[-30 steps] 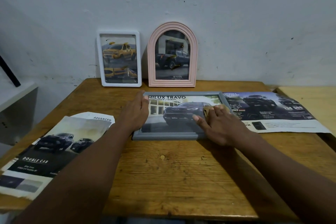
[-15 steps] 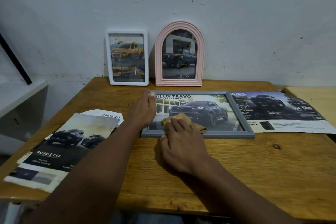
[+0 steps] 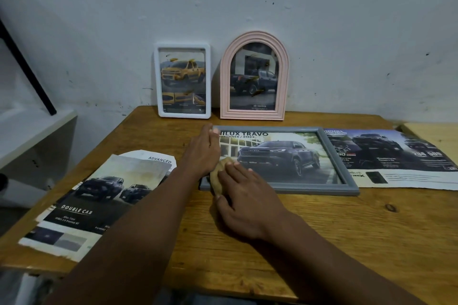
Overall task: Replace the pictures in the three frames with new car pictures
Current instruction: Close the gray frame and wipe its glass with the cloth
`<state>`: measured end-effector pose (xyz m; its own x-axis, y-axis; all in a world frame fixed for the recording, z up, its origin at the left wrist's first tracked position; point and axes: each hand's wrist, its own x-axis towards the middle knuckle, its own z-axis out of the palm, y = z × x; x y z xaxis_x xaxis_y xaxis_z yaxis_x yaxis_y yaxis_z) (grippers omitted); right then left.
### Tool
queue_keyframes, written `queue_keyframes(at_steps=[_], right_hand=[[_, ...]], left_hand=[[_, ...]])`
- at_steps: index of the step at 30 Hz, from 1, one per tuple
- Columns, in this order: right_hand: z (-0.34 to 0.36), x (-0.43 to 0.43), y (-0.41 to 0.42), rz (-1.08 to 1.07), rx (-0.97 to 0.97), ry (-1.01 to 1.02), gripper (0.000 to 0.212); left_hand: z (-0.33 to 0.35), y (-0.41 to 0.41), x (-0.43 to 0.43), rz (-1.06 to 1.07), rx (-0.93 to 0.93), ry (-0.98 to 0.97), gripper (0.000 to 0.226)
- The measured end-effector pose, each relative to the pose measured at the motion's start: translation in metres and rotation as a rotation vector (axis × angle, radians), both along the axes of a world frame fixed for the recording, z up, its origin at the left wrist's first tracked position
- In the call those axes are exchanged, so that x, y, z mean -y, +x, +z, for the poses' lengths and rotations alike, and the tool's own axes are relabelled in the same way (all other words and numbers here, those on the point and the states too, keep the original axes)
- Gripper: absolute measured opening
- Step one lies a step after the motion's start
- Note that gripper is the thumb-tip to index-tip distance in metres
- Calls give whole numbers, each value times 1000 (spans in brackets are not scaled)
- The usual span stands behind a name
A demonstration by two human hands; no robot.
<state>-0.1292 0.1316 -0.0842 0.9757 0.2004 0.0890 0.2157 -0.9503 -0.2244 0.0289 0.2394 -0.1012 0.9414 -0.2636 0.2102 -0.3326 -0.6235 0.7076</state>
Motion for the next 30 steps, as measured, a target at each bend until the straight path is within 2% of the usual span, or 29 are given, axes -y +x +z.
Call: queue_keyframes(at_steps=[7, 11, 17, 24, 27, 30], right_hand=[[-5, 27, 2, 168, 60, -13, 61], [0, 49, -2, 230, 66, -52, 59], [3, 99, -23, 169, 91, -51, 59], [-2, 157, -46, 11, 257, -17, 38], [0, 155, -43, -37, 260, 72, 25], [19, 165, -40, -166, 250, 360, 14]], left_hand=[[-2, 4, -2, -6, 7, -12, 52], [-2, 3, -1, -2, 43, 23, 49], [1, -2, -1, -18, 29, 63, 51], [7, -5, 0, -34, 32, 174, 57], [14, -6, 2, -86, 40, 320, 60], [25, -6, 12, -92, 70, 455, 67]])
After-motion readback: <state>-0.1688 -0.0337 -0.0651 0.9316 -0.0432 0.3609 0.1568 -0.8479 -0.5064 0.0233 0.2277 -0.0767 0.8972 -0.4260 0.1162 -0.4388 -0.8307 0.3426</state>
